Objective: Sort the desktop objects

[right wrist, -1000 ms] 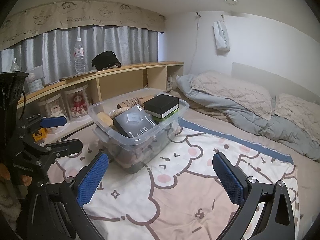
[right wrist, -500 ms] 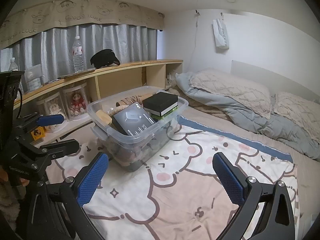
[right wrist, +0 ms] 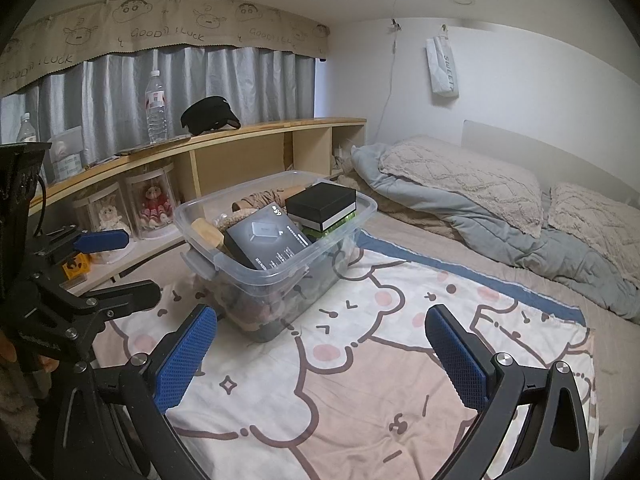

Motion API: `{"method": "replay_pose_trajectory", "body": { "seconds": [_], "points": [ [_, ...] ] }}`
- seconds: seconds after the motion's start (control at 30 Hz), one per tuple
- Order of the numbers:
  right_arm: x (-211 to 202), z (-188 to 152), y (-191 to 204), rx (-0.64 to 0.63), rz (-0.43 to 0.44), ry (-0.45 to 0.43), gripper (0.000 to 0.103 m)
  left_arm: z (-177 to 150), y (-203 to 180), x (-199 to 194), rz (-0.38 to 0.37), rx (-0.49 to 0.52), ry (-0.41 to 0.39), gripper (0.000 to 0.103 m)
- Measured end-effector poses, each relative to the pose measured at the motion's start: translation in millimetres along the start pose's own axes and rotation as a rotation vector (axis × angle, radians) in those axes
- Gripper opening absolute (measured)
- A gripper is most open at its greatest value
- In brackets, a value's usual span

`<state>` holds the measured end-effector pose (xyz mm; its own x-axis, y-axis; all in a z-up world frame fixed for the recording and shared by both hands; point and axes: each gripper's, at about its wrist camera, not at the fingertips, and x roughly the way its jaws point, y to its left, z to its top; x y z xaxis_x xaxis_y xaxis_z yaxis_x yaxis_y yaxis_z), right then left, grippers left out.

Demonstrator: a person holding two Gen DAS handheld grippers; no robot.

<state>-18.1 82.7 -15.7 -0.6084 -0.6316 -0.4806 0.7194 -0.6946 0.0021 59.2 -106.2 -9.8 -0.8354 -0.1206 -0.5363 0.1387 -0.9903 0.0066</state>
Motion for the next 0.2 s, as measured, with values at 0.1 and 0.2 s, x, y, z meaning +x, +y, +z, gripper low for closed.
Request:
{"method": "replay_pose_trajectory", "body": {
  "seconds": [0.1, 0.2],
  "points": [
    [-0.1, 0.1, 0.1, 0.001, 0.001, 0.001, 0.103, -0.1, 0.1, 0.6, 0.004, 0.002, -0.003, 0.103],
    [0.0, 0.1, 0.1, 0.001, 0.0, 0.0, 0.103, -0.5, 0.0, 0.8, 0.002, 0.003, -0.001, 0.103]
  ]
}}
